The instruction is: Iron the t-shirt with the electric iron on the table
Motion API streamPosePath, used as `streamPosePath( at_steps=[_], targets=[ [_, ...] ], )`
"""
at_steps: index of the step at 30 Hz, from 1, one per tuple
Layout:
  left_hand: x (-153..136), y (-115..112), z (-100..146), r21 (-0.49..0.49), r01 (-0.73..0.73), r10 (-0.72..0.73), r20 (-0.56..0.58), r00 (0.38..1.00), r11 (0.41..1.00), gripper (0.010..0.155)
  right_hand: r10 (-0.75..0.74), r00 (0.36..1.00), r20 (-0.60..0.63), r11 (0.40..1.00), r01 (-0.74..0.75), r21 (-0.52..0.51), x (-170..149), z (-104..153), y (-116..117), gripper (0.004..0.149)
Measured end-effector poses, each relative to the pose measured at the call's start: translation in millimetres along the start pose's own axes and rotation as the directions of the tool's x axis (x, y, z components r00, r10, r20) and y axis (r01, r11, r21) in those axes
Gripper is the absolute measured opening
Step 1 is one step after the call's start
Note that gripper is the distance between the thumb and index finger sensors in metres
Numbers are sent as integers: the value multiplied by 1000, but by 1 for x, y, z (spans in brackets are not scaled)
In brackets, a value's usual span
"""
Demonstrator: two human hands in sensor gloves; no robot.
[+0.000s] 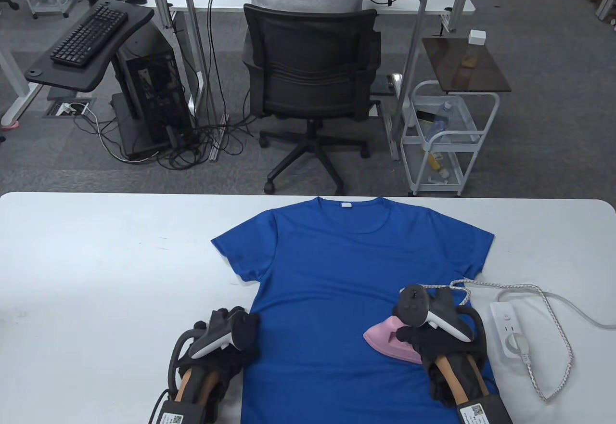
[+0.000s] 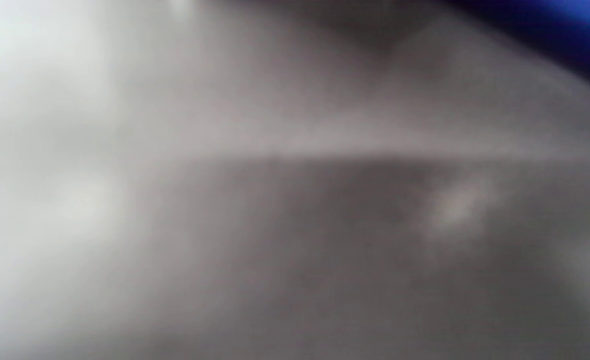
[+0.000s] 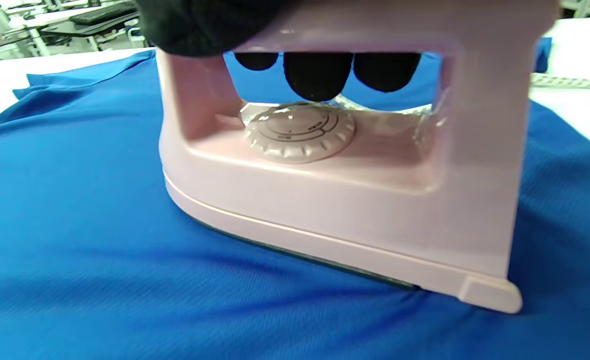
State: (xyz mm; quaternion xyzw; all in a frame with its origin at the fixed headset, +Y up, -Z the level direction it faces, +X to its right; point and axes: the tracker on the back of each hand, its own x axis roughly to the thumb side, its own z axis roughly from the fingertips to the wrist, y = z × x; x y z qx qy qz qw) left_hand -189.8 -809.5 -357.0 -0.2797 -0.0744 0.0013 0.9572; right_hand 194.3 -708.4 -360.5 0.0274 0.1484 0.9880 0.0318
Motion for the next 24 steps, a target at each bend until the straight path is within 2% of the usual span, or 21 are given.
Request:
streamPosePath(
  at_steps=[7,10,14,20,24],
  targets=[
    [1,0,0,2,3,-3,-3,1000,1000,72,-7,992,-128,995,-6,-102,-8,-23,-4,65],
    [1,0,1,2,0,0,-2,1000,1000,72,21,978,-208,989,-51,-142,-11,-36,-8,64],
    [1,0,1,1,1,-1,-3,1000,1000,72,45,965,-257,985,-85,-148,-15,-50,-12,64],
    [1,0,1,-1,6,-6,-6,1000,1000,72,41,970,-240,989,-74,-128,-17,-52,-13,64],
    [1,0,1,-2,0,0,-5,1000,1000,72,40,983,-177,995,-55,-82,-21,-45,-13,64]
  ],
)
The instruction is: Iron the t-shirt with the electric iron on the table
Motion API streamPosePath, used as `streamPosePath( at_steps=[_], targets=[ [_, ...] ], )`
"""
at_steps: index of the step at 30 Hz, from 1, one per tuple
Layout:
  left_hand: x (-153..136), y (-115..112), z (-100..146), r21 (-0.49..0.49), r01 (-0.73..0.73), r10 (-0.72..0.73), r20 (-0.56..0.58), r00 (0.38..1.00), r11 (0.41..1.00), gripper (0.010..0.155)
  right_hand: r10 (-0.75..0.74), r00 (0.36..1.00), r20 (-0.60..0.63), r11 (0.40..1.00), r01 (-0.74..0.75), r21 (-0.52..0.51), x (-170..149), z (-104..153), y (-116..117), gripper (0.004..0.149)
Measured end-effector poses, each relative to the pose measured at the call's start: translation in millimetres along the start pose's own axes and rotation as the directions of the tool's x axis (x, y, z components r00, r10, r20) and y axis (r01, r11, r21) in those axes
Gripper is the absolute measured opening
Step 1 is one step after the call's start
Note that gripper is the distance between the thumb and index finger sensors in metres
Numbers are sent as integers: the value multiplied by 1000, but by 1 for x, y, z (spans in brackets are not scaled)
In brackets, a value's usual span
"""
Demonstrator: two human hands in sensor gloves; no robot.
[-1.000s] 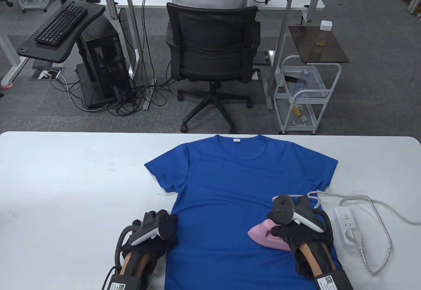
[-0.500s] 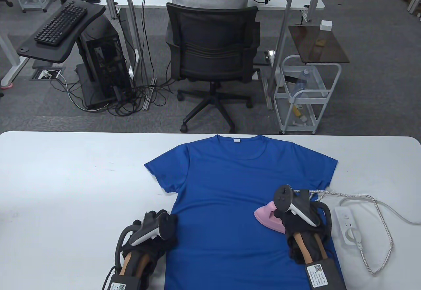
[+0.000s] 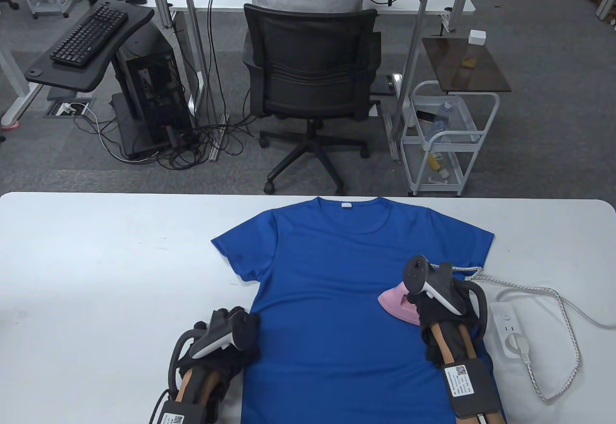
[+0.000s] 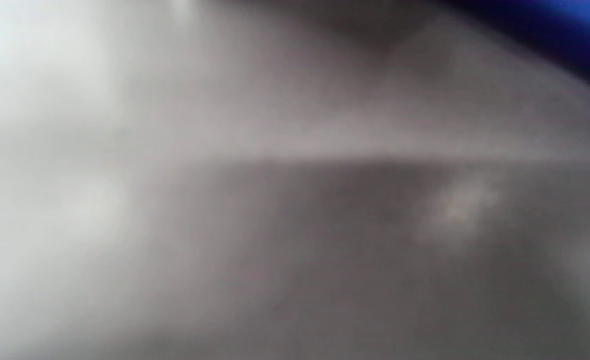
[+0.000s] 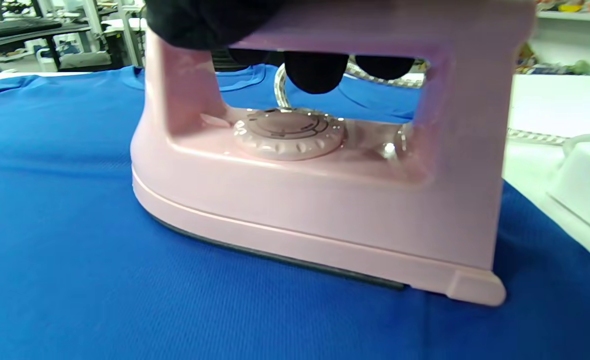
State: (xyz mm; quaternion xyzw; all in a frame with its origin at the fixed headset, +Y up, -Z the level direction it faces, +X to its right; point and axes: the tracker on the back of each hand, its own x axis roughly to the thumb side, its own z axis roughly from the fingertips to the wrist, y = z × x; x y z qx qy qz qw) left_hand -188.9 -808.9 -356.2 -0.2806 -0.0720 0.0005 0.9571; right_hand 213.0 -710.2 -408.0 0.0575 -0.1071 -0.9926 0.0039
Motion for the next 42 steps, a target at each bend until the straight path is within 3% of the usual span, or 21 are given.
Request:
streamPosePath(
  at_steps=[9,15,21,33,39,42],
  targets=[
    [0,0,0,1,-4,4,1,1000,1000,72,0,992,128,990,-18,141,-25,37,3,64],
    [0,-1,0,1,-9,9,4,1000,1000,72,-37,986,161,984,8,179,-39,47,5,64],
    [0,0,0,-1,-8,8,5,1000,1000,72,-27,993,114,988,9,153,-38,39,4,64],
    [0,0,0,3,-4,4,6,1000,1000,72,-18,998,-67,1000,19,10,-48,-12,-1,64],
    [0,0,0,1,6,-6,4,1000,1000,72,-3,998,-61,1000,3,-1,-48,-11,0,64],
    [0,0,0,2,6,-6,4,1000,1000,73,7,999,-44,999,-5,44,-51,-4,0,64]
  ],
)
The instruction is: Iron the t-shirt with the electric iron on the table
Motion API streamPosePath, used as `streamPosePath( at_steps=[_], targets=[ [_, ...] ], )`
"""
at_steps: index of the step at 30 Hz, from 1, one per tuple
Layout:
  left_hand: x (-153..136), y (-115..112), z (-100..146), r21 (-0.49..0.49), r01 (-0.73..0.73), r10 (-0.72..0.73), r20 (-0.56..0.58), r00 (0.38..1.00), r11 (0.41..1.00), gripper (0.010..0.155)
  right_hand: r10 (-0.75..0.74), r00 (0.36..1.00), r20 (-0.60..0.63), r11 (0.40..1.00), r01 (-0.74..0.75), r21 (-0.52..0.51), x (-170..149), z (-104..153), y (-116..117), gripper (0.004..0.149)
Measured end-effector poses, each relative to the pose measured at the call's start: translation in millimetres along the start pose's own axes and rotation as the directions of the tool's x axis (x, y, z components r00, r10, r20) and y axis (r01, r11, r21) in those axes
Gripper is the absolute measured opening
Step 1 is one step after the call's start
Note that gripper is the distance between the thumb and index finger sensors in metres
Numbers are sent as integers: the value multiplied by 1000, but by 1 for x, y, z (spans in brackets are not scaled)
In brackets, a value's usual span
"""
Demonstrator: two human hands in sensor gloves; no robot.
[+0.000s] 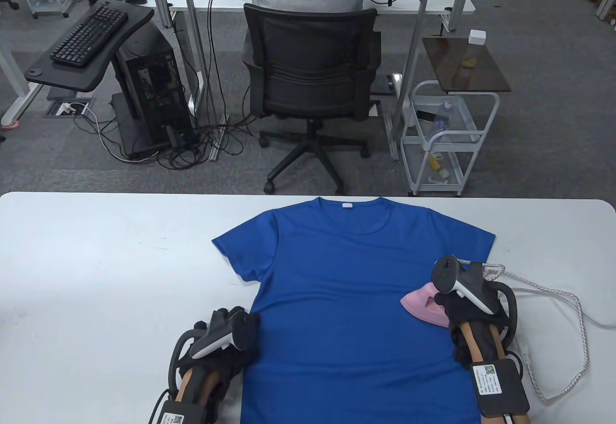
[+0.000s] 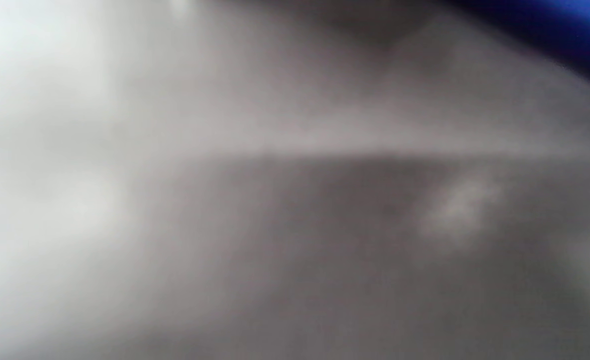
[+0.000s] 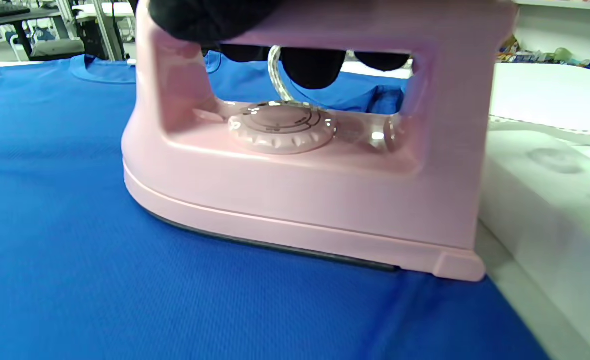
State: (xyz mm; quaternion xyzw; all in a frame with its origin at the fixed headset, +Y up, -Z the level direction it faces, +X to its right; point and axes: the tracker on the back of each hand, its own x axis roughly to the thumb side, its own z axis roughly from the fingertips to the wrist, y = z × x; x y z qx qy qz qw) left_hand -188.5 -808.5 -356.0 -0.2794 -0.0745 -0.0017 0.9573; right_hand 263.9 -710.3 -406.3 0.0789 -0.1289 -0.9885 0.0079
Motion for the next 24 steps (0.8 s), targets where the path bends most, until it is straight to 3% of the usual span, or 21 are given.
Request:
streamPosePath(
  at_steps=[9,13,18,24],
  targets=[
    [1,0,0,1,4,-4,-3,1000,1000,72,11,995,97,994,-21,104,-15,33,5,64],
    [1,0,0,1,4,-4,-3,1000,1000,73,27,993,112,997,-35,72,-16,35,7,65],
    [1,0,0,3,-1,1,-2,1000,1000,73,10,999,40,1000,-11,20,-12,22,6,66],
    [1,0,0,4,-2,2,-1,1000,1000,73,-2,989,-145,996,-10,-88,-4,-5,2,67]
  ],
)
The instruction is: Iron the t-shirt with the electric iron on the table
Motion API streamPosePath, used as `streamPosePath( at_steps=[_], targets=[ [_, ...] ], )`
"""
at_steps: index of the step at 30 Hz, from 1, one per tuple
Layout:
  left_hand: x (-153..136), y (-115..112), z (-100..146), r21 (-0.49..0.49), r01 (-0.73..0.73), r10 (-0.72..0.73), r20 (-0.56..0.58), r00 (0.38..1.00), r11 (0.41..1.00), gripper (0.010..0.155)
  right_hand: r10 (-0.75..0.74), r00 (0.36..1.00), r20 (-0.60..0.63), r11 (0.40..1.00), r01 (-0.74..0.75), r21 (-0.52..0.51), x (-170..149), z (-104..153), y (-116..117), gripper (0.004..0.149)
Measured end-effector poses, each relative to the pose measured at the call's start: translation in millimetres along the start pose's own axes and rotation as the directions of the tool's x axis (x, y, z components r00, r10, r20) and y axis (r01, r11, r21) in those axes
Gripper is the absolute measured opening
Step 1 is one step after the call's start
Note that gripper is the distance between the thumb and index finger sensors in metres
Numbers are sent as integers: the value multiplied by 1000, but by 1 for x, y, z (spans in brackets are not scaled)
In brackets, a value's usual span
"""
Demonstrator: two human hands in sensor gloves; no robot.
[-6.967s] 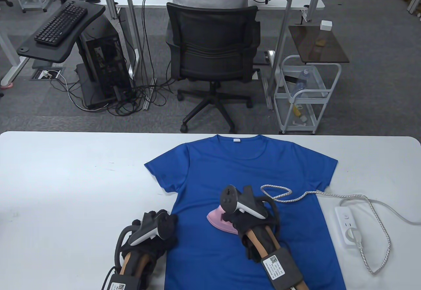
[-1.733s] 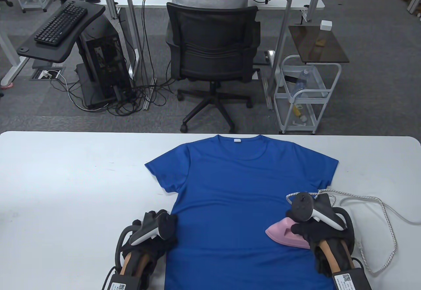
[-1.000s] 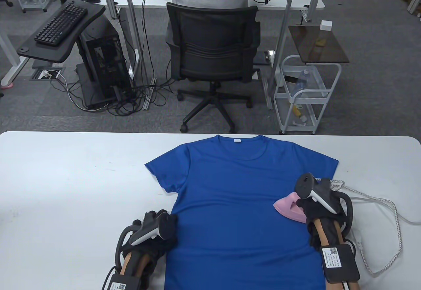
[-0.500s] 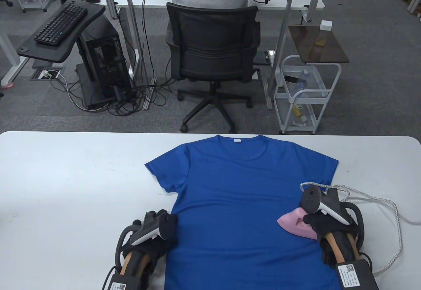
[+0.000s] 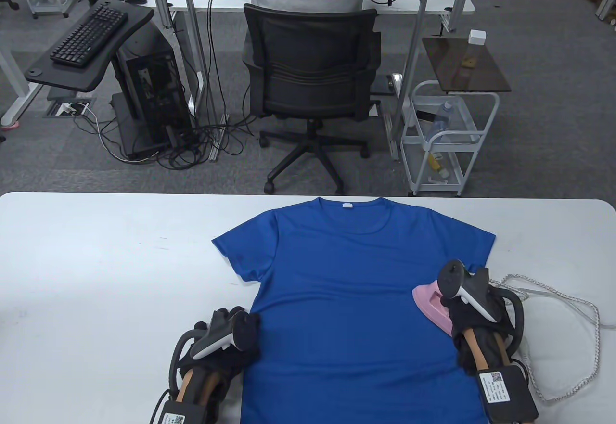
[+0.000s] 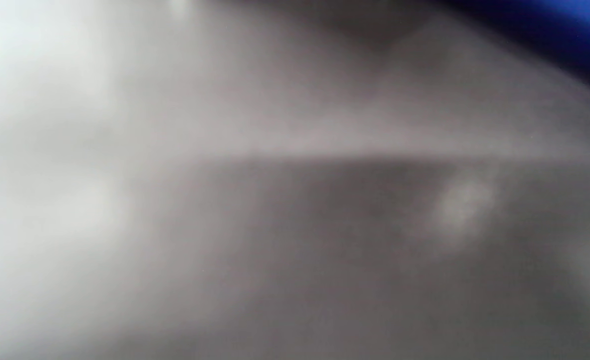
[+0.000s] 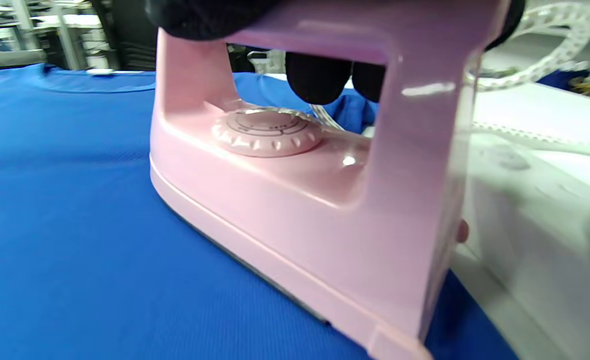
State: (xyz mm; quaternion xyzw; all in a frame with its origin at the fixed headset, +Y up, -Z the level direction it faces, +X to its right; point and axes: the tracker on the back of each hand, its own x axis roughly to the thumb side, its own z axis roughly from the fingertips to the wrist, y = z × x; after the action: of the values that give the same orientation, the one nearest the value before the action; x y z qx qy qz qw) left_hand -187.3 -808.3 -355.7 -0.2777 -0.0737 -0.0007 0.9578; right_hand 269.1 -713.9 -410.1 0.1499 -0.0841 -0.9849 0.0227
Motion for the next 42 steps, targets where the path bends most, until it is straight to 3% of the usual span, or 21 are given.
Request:
streamPosePath(
  at_steps=[8,14,18,23,31,34,38,42],
  targets=[
    [0,0,0,1,-2,2,0,1000,1000,73,14,969,-248,997,-33,-72,14,-38,-3,68],
    [0,0,0,-1,-3,3,1,1000,1000,73,56,959,-277,996,-72,-48,23,-47,-5,68],
    [0,1,0,-3,0,0,2,1000,1000,73,27,976,-217,997,-40,-58,22,-43,-2,68],
    [0,1,0,-4,-1,1,3,1000,1000,73,10,1000,-11,1000,-10,8,29,-27,-3,66],
    [0,1,-1,-4,-2,2,3,1000,1000,73,-12,953,302,993,-23,115,47,2,-7,65],
    [0,1,0,-4,-4,4,4,1000,1000,73,-14,947,321,994,-23,110,49,4,-7,65],
    [0,1,0,-6,-2,2,4,1000,1000,73,-32,959,282,992,-5,128,46,-2,-8,65],
    [0,1,0,-5,-3,3,4,1000,1000,73,-9,978,208,997,-8,80,52,-12,-7,66]
  ],
)
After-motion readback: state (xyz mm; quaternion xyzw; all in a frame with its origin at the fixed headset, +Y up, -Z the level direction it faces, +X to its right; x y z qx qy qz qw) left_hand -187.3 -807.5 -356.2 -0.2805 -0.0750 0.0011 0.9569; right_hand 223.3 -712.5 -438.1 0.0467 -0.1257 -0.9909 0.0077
